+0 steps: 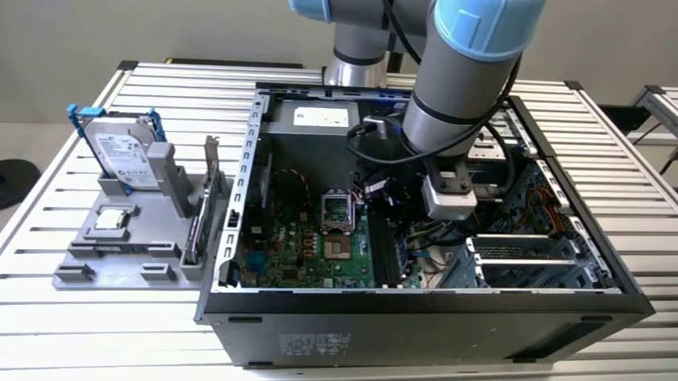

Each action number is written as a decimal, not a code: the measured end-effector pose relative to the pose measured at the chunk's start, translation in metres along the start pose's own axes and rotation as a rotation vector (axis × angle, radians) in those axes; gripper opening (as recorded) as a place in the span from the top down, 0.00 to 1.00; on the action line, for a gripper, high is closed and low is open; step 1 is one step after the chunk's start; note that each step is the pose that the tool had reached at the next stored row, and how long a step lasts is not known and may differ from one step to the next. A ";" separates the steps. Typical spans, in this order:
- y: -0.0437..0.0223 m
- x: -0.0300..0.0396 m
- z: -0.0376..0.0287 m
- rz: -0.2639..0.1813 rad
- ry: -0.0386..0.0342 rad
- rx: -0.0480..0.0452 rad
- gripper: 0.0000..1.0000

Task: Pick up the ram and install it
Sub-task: 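Insert the ram into the slot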

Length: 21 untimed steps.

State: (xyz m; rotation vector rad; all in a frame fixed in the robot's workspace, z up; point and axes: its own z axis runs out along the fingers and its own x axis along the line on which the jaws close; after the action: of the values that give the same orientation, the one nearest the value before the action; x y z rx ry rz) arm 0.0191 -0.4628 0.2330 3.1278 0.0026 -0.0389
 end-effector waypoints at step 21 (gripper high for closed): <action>0.0029 0.0025 0.0129 0.000 -0.0002 0.0002 1.00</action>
State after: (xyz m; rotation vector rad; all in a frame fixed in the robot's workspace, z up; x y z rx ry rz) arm 0.0213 -0.4658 0.2201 3.1280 0.0027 -0.0392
